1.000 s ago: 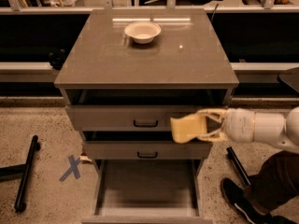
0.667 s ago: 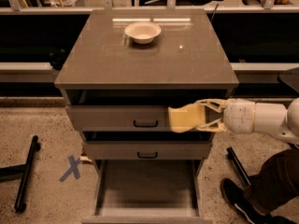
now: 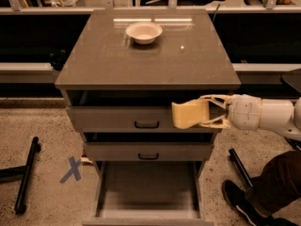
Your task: Pick sponge from bottom drawer and place on counter
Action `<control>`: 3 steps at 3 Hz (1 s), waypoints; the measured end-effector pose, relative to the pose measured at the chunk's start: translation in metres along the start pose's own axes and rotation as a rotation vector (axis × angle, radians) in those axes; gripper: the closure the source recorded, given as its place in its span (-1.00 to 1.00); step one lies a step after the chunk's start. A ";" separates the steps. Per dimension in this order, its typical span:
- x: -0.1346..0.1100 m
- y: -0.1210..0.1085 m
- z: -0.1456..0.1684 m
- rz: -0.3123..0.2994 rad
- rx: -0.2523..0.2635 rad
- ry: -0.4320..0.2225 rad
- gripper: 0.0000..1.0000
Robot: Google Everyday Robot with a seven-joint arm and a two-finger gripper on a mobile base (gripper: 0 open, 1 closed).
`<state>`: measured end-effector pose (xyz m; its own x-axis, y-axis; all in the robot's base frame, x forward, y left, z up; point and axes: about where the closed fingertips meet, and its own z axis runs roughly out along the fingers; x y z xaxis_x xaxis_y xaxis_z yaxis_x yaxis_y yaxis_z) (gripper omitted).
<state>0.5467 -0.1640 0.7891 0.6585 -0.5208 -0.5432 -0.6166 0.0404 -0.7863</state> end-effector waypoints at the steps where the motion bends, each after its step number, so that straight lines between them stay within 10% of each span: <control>1: -0.010 -0.037 -0.012 0.013 0.019 -0.025 1.00; 3: -0.019 -0.114 -0.002 0.008 0.041 -0.043 1.00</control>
Offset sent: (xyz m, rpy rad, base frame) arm 0.0483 -0.0190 0.1177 0.0547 -0.0316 0.0074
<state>0.6032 -0.1601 0.8897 0.6718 -0.4837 -0.5610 -0.6043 0.0802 -0.7927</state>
